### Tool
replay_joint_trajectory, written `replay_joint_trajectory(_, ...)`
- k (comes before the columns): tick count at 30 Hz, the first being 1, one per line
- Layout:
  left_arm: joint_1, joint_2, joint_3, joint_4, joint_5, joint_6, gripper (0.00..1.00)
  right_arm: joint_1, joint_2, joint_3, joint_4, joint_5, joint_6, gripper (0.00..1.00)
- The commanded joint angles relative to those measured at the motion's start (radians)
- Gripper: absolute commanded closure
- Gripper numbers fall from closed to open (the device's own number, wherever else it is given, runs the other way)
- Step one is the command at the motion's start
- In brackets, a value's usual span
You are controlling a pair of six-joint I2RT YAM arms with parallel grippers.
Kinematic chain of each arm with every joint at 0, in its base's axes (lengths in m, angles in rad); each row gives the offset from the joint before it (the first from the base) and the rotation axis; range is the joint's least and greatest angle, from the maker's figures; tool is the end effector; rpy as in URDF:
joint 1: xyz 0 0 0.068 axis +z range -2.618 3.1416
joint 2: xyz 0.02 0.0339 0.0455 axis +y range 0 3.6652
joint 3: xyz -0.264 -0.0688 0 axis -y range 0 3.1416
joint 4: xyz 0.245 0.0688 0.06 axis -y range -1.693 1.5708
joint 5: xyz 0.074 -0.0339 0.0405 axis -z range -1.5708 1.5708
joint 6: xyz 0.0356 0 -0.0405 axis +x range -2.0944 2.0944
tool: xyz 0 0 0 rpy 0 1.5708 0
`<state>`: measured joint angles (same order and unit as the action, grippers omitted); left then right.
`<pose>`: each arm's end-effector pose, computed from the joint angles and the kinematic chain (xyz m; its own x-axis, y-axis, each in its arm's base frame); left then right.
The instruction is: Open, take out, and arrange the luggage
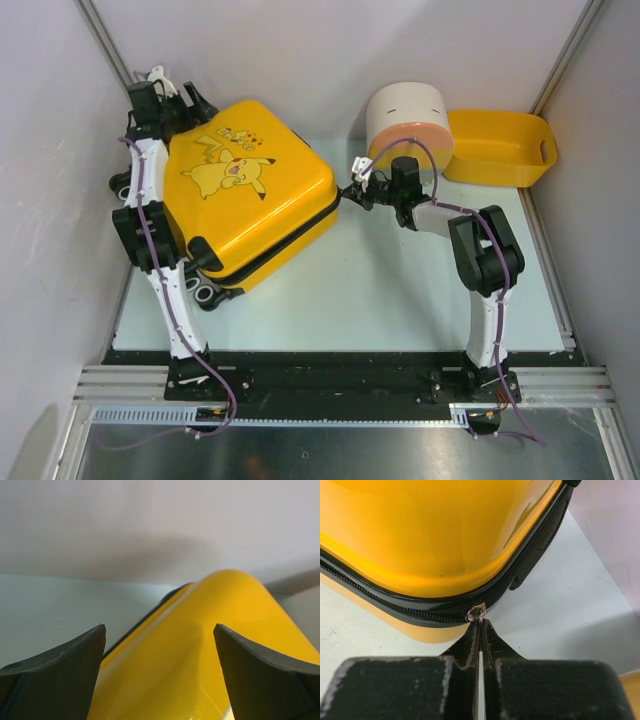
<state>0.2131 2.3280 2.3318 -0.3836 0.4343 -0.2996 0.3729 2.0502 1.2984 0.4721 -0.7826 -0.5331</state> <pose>0.5357 0.1006 0.3269 -0.4023 -0.3610 -0.8413 0.0747 0.9030 -0.4232 0.4165 0.1899 0.1968 0.2306 -0.2967 -0.9267 -0.8967 0.3050 -0.3208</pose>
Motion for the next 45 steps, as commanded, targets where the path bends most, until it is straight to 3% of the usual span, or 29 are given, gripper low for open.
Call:
replay_joint_trajectory(1, -0.03, 0.016, -0.067, 0.0, 0.295, -0.085, 0.09, 0.08, -0.07, 0.042, -0.042, -0.181, -0.024, 1.0)
replay_joint_trajectory(4, -0.064, -0.03, -0.185, -0.029, 0.394, -0.046, 0.16, 0.08, -0.122, 0.026, -0.171, -0.228, -0.073, 1.0)
replay_joint_trajectory(11, -0.184, -0.136, -0.459, -0.103, 0.414, 0.068, 0.22, 0.101, -0.321, -0.126, -0.611, -0.31, -0.342, 1.0)
replay_joint_trajectory(15, -0.251, -0.206, -0.546, -0.129, 0.385, 0.151, 0.22, 0.115, -0.438, -0.229, -0.696, -0.29, -0.363, 1.0)
replay_joint_trajectory(17, -0.264, -0.26, -0.551, -0.143, 0.345, 0.206, 0.17, 0.116, -0.467, -0.289, -0.705, -0.261, -0.347, 1.0)
replay_joint_trajectory(19, -0.261, -0.376, -0.566, -0.179, 0.299, 0.278, 0.11, 0.118, -0.51, -0.321, -0.704, -0.235, -0.32, 1.0)
replay_joint_trajectory(23, -0.21, -0.657, -0.739, -0.225, 0.187, 0.396, 0.01, 0.132, -0.567, -0.378, -0.638, -0.138, -0.216, 1.0)
replay_joint_trajectory(24, -0.166, -0.765, -0.767, -0.227, 0.172, 0.39, 0.0, 0.133, -0.573, -0.383, -0.616, -0.123, -0.194, 1.0)
replay_joint_trajectory(30, 0.17, -1.017, -0.922, -0.254, 0.136, 0.272, 0.0, 0.135, -0.581, -0.392, -0.495, -0.055, -0.117, 1.0)
replay_joint_trajectory(31, 0.251, -1.036, -0.963, -0.259, 0.141, 0.269, 0.0, 0.135, -0.584, -0.39, -0.492, -0.046, -0.131, 1.0)
replay_joint_trajectory(34, 0.345, -1.064, -1.023, -0.29, 0.159, 0.297, 0.0, 0.118, -0.585, -0.389, -0.437, -0.032, -0.146, 1.0)
replay_joint_trajectory(39, 0.361, -1.012, -1.066, -0.31, 0.184, 0.343, 0.0, 0.069, -0.55, -0.381, -0.24, -0.017, -0.151, 1.0)
replay_joint_trajectory(45, 0.359, -0.859, -1.052, -0.31, 0.273, 0.341, 0.0, 0.072, -0.457, -0.331, -0.147, -0.021, -0.169, 1.0)
